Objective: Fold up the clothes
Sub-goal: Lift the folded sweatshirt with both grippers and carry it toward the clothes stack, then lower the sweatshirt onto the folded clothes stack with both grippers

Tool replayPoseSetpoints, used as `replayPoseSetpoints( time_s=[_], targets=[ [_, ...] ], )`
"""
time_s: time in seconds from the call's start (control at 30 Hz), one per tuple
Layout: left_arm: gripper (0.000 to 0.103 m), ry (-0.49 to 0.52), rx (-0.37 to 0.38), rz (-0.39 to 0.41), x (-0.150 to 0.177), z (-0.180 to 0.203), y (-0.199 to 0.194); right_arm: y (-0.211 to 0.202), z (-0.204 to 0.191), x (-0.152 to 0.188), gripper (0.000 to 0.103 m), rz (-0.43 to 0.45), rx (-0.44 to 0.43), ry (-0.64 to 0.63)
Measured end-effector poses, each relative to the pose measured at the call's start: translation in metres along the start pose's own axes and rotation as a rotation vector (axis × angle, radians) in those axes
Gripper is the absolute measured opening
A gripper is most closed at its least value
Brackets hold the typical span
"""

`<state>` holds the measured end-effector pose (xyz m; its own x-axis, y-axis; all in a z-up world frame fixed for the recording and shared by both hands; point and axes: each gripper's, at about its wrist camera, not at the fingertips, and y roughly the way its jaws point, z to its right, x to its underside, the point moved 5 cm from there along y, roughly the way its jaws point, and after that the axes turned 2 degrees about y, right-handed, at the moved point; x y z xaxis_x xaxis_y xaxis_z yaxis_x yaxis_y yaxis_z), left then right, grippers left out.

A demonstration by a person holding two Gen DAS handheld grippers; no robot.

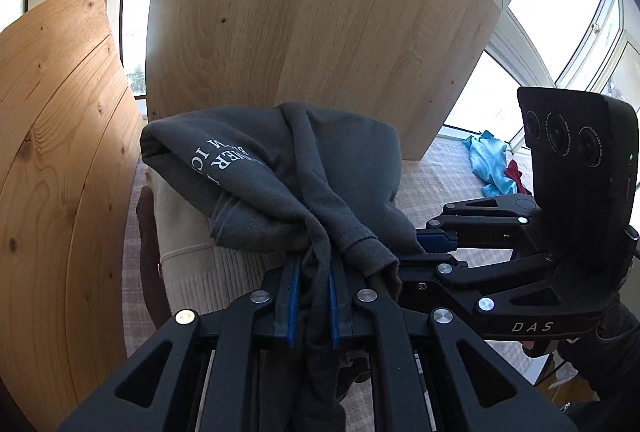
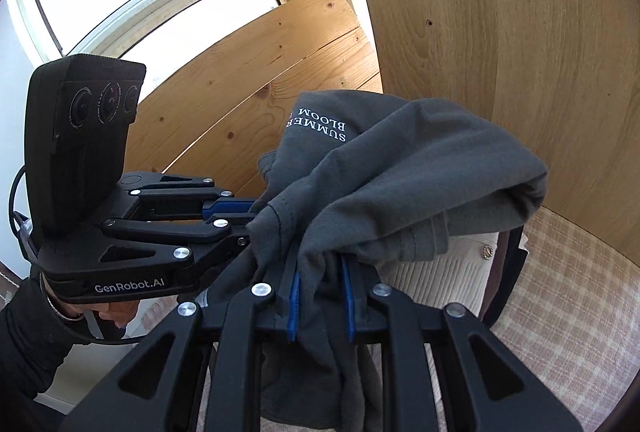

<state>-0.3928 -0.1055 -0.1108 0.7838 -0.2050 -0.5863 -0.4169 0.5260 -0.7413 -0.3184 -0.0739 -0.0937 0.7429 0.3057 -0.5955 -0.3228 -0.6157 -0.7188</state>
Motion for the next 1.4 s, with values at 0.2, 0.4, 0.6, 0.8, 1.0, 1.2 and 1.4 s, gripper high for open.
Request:
replayPoseSetpoints(
  time_s=[0.2,0.4,0.6,0.8,1.0,1.2,1.4],
  targets=[
    [0.010,-0.076,0.066,-0.014,0.019,-0.028,0.008,0.026,0.023,0.014,0.016,-0.048,0.007,0.024],
    [0.010,-0.130,0.015,0.007,0.026,-0.053,-0.011,-0.007,0.047,0.019,0.016,-0.020,0.003,0.066],
    [0.011,-0.166,-0.016,-0.027,0.048,-0.069,0.002,0.017,0.091,0.051,0.016,-0.099,0.172,0.082],
    [0.015,-0.165,-0.025,-0.033,0.052,-0.066,-0.019,0.002,0.088,0.048,0.022,-0.103,0.177,0.071],
    [0.015,-0.082,-0.010,0.033,0.068,-0.039,-0.060,-0.044,0.074,0.053,0.022,-0.010,0.184,0.058],
    [0.017,-0.024,-0.058,-0.070,0.115,-0.029,-0.031,-0.027,0.047,0.079,0.019,-0.048,0.174,-0.024],
    [0.006,-0.088,-0.080,-0.065,0.102,-0.044,-0.049,0.017,0.051,0.104,0.019,-0.208,0.204,-0.078]
  ],
)
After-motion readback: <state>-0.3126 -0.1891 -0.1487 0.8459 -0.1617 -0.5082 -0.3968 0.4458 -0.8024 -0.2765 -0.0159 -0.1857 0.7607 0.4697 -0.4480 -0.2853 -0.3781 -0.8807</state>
